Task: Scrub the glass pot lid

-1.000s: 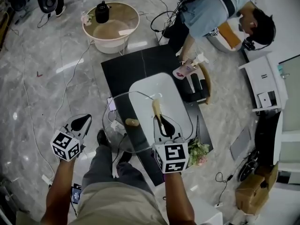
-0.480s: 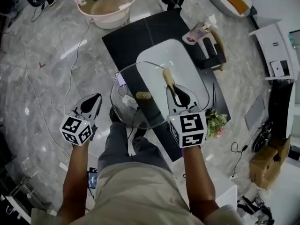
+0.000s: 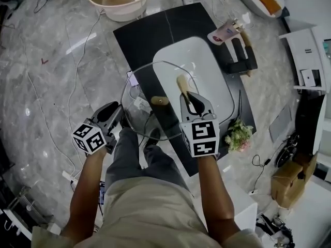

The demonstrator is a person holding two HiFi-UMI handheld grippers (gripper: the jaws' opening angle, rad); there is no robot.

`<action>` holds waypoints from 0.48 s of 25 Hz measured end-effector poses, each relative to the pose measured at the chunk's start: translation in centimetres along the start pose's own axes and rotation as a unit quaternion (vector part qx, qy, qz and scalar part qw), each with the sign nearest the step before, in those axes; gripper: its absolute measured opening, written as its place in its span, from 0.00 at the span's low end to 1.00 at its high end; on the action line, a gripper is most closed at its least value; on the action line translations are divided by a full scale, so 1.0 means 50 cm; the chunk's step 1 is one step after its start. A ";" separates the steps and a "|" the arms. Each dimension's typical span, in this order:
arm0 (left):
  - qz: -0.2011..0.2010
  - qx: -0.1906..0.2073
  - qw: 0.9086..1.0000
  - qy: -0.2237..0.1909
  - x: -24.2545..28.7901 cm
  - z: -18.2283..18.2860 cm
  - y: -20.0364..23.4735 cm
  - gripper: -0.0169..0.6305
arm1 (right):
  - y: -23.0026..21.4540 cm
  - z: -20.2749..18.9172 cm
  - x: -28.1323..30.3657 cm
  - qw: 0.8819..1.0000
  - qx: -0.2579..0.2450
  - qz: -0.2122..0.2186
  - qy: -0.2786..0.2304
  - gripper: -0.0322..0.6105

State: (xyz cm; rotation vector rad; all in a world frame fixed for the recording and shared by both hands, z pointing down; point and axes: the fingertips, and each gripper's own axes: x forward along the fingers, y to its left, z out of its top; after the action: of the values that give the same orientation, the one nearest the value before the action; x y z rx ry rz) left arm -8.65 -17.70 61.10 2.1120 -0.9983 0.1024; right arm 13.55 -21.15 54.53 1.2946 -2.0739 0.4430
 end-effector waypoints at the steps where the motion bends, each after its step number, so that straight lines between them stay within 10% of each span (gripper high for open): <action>1: -0.006 -0.016 1.000 0.001 0.005 -0.011 0.003 0.22 | 0.002 -0.008 0.007 1.000 0.001 0.000 0.004 0.11; 7: -0.042 -0.106 0.993 0.001 0.038 -0.068 0.006 0.35 | 0.009 -0.058 0.035 1.000 0.006 0.000 0.027 0.11; 12: -0.076 -0.145 0.986 0.008 0.061 -0.095 -0.010 0.24 | 0.010 -0.087 0.052 0.999 0.005 -0.006 0.042 0.11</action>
State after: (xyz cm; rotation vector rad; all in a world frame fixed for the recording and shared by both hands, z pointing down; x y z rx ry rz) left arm -5.05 -16.16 65.21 1.9071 -0.7864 -0.0969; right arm 13.80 -20.13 59.50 1.2722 -1.9963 0.4940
